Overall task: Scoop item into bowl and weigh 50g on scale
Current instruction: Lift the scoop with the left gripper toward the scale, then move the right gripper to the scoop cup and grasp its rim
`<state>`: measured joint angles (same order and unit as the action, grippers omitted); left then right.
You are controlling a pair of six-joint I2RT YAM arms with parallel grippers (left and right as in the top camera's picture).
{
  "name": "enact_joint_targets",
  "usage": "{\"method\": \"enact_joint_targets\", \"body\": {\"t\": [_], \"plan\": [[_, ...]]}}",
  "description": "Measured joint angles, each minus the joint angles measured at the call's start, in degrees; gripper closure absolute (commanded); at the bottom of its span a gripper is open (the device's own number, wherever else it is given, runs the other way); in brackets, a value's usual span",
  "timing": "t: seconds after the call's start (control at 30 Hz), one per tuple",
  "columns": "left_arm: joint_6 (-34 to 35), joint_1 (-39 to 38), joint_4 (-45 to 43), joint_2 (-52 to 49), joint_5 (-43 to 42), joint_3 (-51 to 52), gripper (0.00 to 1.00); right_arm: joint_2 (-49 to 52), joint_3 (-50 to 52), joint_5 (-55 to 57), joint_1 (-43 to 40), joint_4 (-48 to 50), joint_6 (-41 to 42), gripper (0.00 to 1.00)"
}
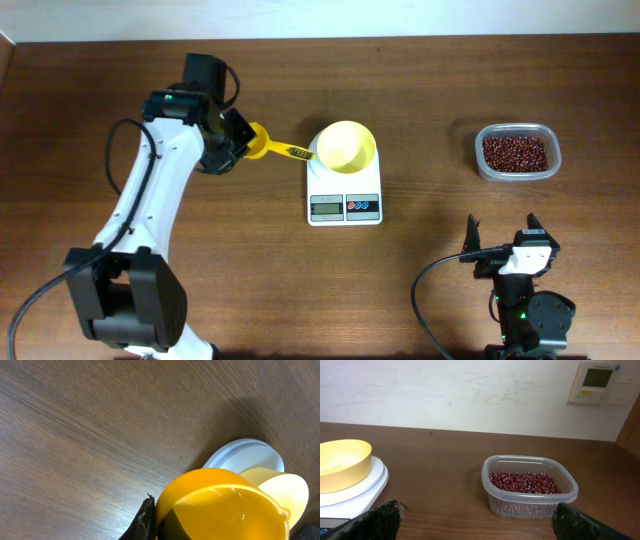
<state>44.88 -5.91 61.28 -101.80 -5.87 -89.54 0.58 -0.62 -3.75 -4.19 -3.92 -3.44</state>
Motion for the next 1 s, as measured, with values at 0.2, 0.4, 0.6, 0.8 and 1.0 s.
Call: {"method": "enact_joint_targets", "body": {"t": [0.2, 0.4, 0.6, 0.8, 1.0], "plan": [[0.5, -0.5, -0.3, 0.0, 0.3, 0.0, 1.0, 0.0, 0.0, 0.0, 0.0, 0.0, 0.0, 0.01], [10.3, -0.5, -1.1, 0.0, 0.3, 0.0, 1.0, 0.0, 0.0, -0.2, 0.0, 2.9, 0.0, 0.01], [16.5, -0.7, -2.1, 0.0, 0.3, 0.0, 1.0, 0.0, 0.0, -0.2, 0.0, 3.7, 0.9, 0.01], [17.1, -0.8, -2.6, 0.0, 0.8, 0.0, 1.0, 0.0, -1.7, -0.4, 0.0, 0.3, 4.8, 0.01], [17.1, -0.8, -2.6, 0.0, 3.1, 0.0, 1.0, 4.2, -12.9, -1.4, 0.0, -8.1, 5.2, 0.01]]}}
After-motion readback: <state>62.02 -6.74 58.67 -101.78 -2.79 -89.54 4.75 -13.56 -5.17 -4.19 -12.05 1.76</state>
